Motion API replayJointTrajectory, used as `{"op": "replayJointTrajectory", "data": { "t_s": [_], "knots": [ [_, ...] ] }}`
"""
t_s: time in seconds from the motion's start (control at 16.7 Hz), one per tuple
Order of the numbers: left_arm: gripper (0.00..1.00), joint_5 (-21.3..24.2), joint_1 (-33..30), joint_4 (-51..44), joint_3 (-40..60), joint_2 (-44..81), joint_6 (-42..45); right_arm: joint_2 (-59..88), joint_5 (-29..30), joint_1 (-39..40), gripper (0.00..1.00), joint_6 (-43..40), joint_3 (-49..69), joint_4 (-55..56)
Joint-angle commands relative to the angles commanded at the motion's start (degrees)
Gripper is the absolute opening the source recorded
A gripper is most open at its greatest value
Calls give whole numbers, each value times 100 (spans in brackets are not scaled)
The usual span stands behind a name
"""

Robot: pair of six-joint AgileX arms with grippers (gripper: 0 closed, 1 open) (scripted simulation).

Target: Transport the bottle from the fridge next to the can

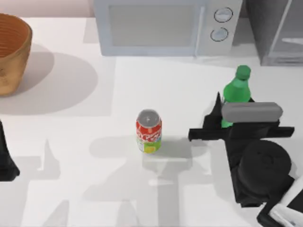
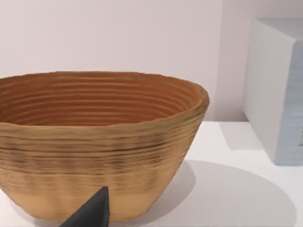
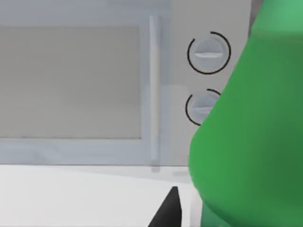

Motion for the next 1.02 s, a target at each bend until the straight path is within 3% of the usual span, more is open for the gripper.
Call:
{"op": "replayJointTrajectory", "data": {
  "t_s": [0.42, 1.02],
  "knots": [
    [100, 0, 0, 0, 0, 0, 0, 0, 0, 0, 98, 0, 0, 0],
    [100, 0, 0, 0, 0, 0, 0, -7, 16, 14, 100, 1, -11, 11]
  ]
}}
